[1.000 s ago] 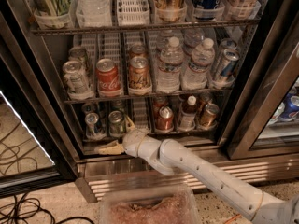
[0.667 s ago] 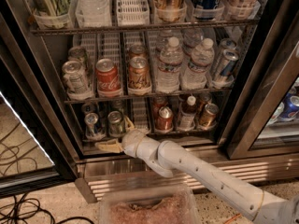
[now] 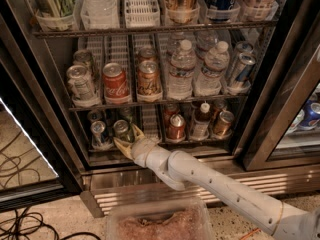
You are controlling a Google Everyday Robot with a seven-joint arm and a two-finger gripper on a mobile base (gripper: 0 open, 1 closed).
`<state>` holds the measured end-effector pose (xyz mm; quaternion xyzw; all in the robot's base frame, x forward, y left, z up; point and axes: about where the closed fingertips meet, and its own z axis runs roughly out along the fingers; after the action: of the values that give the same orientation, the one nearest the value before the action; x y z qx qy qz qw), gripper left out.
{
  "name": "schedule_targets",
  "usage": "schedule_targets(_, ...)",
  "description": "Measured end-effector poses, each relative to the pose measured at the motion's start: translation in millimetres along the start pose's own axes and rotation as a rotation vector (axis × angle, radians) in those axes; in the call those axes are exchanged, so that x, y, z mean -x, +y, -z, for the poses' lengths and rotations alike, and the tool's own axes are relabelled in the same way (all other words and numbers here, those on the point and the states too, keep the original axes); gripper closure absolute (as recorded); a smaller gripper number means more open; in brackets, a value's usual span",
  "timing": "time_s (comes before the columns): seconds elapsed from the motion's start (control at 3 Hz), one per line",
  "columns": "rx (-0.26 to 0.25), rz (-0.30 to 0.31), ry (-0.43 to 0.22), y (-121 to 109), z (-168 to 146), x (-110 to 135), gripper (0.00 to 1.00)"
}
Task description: Pick green can from bottom shelf of fridge
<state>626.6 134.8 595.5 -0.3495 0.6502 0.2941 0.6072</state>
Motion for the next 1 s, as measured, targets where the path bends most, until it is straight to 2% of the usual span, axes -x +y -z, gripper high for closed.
schedule_targets(0.33, 0.0, 0.0, 0.0, -5, -1, 1, 0.87)
schedule_targets(0.67, 0.0, 0.0, 0.0, -6, -1, 2, 1.0)
schedule_targets(1.0, 0.006, 0.018, -0.011, -5, 4, 13, 1.0)
